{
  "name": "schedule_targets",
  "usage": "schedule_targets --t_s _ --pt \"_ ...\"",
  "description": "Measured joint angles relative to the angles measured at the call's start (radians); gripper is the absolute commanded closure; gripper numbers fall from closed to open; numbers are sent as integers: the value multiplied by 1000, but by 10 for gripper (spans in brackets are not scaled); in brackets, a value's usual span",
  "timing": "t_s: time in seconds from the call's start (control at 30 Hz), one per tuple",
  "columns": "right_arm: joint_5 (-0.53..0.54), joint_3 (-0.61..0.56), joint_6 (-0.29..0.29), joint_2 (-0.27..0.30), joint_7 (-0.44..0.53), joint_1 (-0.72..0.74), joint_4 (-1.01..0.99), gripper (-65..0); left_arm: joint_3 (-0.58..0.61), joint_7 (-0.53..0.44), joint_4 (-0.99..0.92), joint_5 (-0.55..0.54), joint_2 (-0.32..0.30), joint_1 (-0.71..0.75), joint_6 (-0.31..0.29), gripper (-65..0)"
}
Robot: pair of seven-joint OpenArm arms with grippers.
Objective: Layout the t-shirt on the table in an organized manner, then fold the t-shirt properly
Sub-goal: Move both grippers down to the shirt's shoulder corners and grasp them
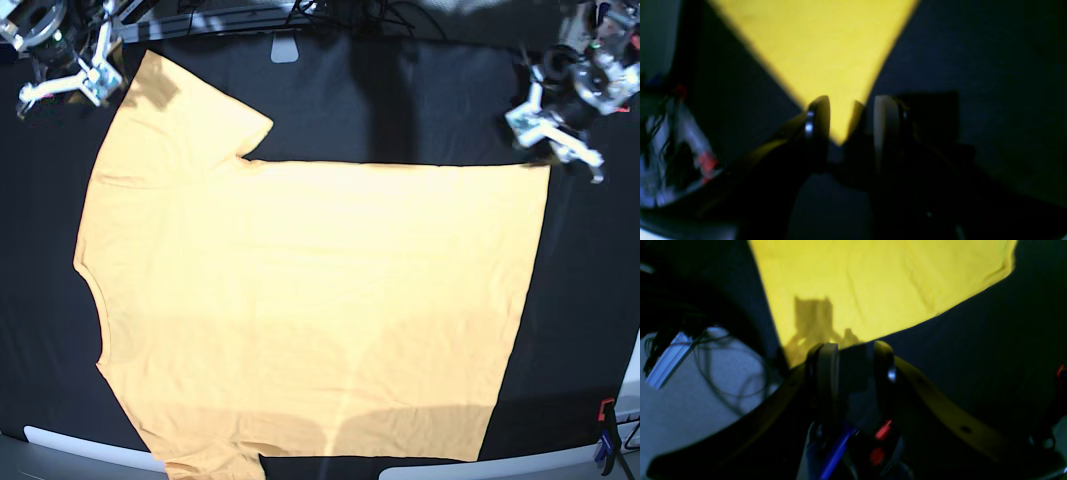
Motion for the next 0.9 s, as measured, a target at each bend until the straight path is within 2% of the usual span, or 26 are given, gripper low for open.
schedule_targets --t_s 0.1,0.27,0.53,0.67,0.83,0.9 --pt "-2 0 0 1 -13 32 0 -180 66 53 -59 11 -14 -65 4 -207" --pt "-2 0 0 0 -13 58 0 -180 97 27 -140 19 -74 -129 15 -207" --pt "-2 0 0 0 -16 63 0 -180 163 -26 -244 13 -72 -200 25 -207" --pt "-2 0 0 0 -20 63 0 -180 203 -32 -275 45 -72 -244 29 -207" --pt "-2 0 0 0 -29 63 0 -180 208 -58 -332 37 -72 -286 32 -206" --pt "-2 0 0 0 -34 63 0 -180 208 -87 -346 38 -72 -288 33 -186"
